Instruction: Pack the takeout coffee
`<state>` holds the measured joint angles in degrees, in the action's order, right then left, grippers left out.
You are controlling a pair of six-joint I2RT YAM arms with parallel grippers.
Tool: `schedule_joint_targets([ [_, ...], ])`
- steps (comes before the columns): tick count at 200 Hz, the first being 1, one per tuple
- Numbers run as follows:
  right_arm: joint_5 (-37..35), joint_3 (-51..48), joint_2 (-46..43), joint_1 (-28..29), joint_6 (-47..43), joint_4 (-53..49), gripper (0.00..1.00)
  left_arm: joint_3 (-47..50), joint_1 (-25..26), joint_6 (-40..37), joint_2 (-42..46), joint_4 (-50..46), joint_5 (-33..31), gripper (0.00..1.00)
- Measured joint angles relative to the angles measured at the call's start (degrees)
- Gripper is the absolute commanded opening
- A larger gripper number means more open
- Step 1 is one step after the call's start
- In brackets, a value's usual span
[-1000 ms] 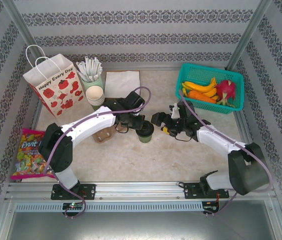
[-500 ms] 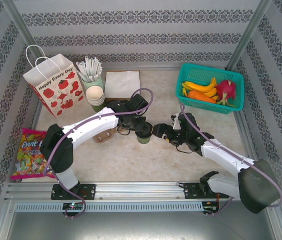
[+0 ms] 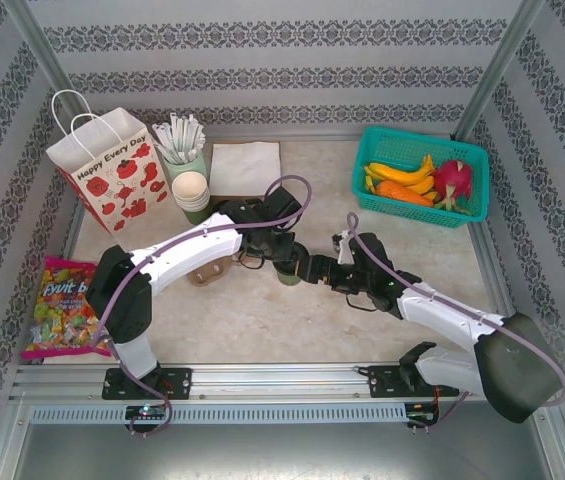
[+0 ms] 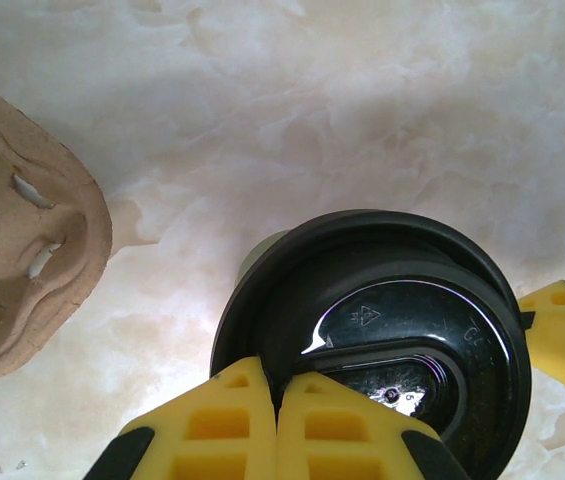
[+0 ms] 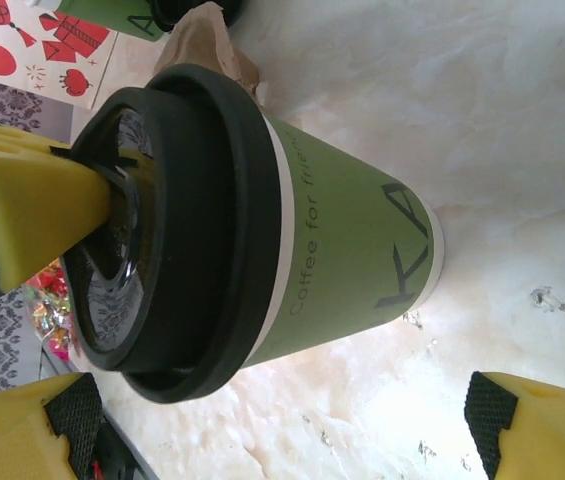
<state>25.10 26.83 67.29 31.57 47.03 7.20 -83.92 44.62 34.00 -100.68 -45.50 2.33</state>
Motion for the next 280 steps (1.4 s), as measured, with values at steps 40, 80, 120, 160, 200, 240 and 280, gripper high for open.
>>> schedule_joint_targets([
  [40, -0.3, 0.0, 2.0, 0.6, 0.1, 2.7, 0.93, 0.0, 0.0, 0.2, 0.0, 0.0, -0.9, 0.0],
  [80, -1.9, -0.1, 3.0, 1.4, 0.1, 4.9, 0.92, 0.0, 0.0, 0.6, -0.1, 0.0, -1.9, 0.0],
  [120, -4.3, -1.7, 2.8, 2.1, 0.0, 7.9, 0.91, 0.0, 0.0, 1.2, -0.2, 0.0, -2.5, 0.0],
  [160, -6.6, -2.9, 2.7, 2.8, -0.6, 10.3, 0.92, 0.0, 0.0, 2.6, -0.4, 0.0, -3.0, 0.0],
  [200, -8.7, -4.3, 1.4, 3.6, -1.6, 11.8, 0.92, 0.0, 0.0, 3.7, -0.4, 0.0, -3.0, 0.0],
  [240, -10.2, -8.7, -2.2, 4.0, -2.9, 10.6, 0.93, -0.1, 0.0, 3.9, -0.5, 0.0, -2.8, 0.0],
  [280, -10.7, -9.0, -5.6, 4.0, -3.8, 11.8, 0.93, -0.1, 0.0, 3.8, -0.5, 0.0, -2.8, 0.0],
])
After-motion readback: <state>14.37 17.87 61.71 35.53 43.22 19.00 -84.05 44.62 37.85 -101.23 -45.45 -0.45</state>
